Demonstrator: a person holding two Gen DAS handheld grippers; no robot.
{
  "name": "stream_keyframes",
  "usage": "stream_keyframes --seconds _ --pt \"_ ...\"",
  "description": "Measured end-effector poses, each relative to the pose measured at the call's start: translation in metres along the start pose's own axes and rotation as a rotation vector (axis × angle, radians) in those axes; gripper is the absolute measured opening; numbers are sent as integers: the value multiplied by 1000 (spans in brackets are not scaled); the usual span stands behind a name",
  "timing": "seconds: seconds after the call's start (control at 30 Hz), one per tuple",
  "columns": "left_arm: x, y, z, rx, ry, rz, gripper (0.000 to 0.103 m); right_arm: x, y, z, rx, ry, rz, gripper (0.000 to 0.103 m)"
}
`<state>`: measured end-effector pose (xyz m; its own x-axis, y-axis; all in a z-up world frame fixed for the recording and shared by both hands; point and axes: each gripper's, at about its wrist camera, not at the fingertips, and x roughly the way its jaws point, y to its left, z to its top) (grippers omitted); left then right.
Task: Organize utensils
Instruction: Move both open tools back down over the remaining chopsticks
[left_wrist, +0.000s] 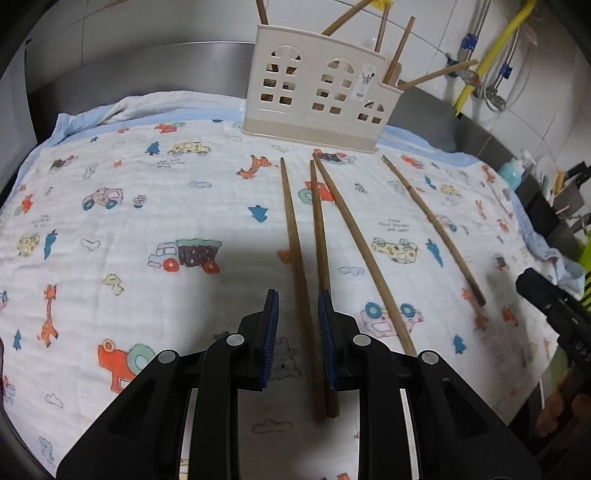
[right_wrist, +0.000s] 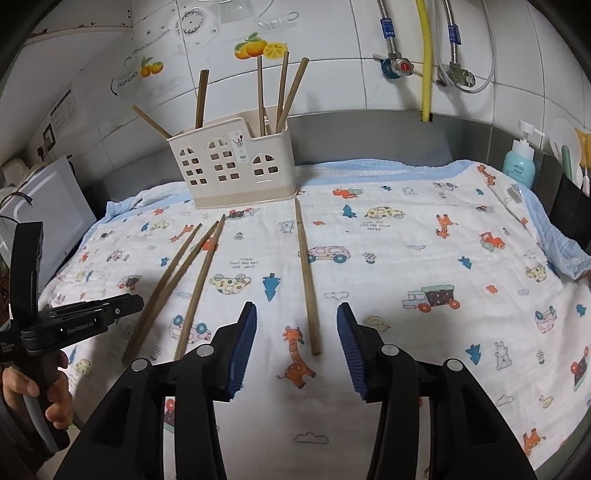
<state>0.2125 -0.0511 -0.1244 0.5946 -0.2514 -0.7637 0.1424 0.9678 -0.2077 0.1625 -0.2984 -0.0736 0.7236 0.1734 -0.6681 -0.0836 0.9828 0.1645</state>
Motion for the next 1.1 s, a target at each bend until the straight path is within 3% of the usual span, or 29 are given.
stream_keyframes --seconds 0.33,0.63,0.7,0.97,1.1 --pt "8 -4 -7 16 21 54 23 1 -4 -5 2 6 -6 52" --pt "2 -7 -15 70 18 114 24 5 -3 -10 -5 25 -6 68" --pt "1 -5 -16 65 15 124 24 7 -2 -12 -10 32 -12 76" --pt "0 -11 -23 106 -7 152 21 14 1 -16 -20 50 -15 76" --pt "-2 -5 -21 86 -14 171 17 18 0 -16 -16 54 -10 67"
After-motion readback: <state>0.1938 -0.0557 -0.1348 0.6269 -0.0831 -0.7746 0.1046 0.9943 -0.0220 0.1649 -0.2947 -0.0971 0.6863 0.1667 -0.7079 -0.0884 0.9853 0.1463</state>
